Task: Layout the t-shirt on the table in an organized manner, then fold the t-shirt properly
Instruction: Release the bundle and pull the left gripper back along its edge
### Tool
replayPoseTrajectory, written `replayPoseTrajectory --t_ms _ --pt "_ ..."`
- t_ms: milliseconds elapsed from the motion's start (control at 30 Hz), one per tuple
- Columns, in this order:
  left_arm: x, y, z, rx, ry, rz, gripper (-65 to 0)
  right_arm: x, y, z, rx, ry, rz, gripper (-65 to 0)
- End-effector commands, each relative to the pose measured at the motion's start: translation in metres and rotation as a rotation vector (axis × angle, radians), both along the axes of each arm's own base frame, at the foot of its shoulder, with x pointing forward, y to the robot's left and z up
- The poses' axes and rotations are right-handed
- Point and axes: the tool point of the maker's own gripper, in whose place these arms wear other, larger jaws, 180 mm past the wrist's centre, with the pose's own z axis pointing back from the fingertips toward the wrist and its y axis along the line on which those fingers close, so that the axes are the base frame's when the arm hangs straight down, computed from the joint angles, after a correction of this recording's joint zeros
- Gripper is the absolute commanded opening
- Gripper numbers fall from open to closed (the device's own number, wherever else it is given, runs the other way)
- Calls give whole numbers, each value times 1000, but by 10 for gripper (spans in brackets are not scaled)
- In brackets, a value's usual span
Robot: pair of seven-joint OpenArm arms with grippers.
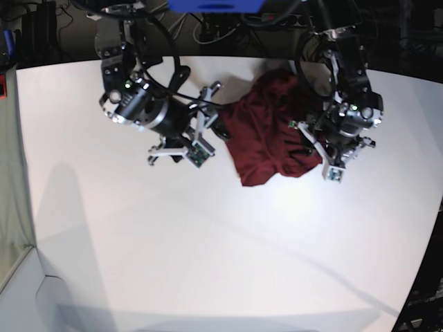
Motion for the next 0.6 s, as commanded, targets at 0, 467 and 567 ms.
replayPoseTrajectory --t_ms 0,467,567 --pt "11 -1 12 -2 -46 -5 -458 5 5 13 37 -37 5 -381" --pt "16 3 28 16 -91 -3 -650 5 4 12 36 -38 5 -381" --pt "19 4 37 24 -118 -2 -640 5 4 12 36 -38 5 -381"
